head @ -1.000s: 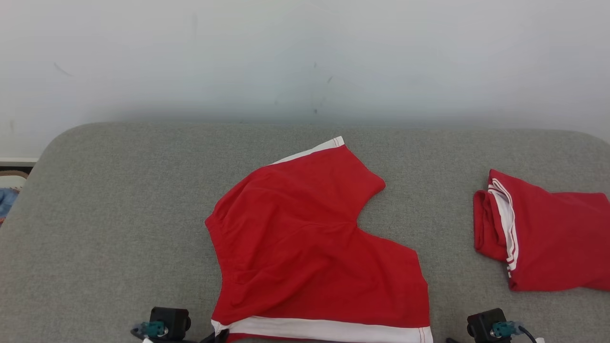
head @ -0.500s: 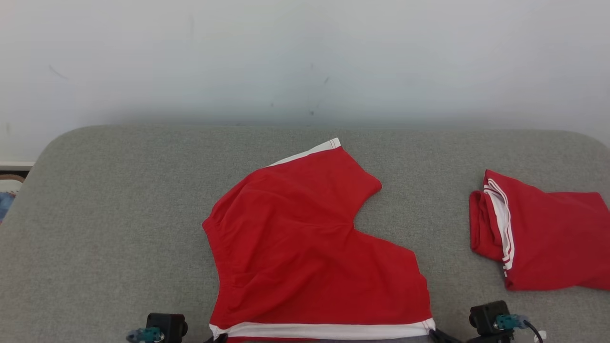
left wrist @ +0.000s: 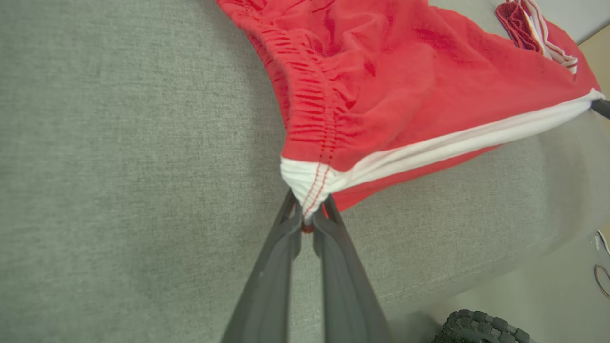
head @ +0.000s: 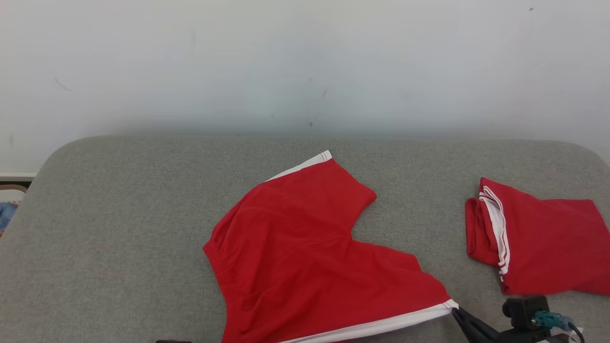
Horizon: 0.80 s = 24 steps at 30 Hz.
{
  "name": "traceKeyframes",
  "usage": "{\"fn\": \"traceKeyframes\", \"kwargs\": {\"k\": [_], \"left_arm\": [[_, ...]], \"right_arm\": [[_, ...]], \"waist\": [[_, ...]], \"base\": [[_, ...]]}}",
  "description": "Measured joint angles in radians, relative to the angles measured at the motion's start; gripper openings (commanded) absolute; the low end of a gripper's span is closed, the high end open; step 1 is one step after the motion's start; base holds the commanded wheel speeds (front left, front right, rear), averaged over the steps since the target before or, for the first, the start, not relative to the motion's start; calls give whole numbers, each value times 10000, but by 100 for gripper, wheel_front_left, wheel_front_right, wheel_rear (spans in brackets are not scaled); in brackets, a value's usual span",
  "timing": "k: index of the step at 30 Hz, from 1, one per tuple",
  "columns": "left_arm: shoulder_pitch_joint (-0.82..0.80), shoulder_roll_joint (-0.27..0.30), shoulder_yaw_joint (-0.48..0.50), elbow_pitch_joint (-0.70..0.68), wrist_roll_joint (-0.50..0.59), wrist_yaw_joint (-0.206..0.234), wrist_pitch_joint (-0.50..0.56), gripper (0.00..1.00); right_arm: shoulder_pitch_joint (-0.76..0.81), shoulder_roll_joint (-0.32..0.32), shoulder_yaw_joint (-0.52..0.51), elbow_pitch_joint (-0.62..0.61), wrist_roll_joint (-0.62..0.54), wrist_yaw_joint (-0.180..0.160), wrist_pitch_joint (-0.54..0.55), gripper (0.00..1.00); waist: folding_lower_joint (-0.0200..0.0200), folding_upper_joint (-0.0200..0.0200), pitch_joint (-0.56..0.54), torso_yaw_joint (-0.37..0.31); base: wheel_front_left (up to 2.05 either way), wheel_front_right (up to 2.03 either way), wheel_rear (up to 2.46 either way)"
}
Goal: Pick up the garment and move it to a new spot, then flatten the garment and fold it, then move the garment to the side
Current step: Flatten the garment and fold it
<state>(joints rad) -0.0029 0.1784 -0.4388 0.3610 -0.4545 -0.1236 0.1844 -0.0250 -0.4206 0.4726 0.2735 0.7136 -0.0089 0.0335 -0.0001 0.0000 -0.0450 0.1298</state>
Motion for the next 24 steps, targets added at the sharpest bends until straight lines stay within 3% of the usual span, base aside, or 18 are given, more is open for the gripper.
{"fn": "traceKeyframes", "kwargs": {"k": [11,18,24], "left_arm": [[19,215,161,-978,-276,-4,104,0],[-847,366,468,-1369,-809,-12,343,0],[-2523,138,430,-1187,-1072,-12,761,0]], "right_arm": [[-137,-213,-412,-915,313,173,-144,0],[-2294,-376,-456,-1179,282,477,510,0],[-4584,-380,-257,-307,132,700,1473,0]], "waist": [[0,0,115,91],[2,1,567,130],[3,1,1239,279]], "base": [[0,0,0],[0,0,0],[0,0,0]]}}
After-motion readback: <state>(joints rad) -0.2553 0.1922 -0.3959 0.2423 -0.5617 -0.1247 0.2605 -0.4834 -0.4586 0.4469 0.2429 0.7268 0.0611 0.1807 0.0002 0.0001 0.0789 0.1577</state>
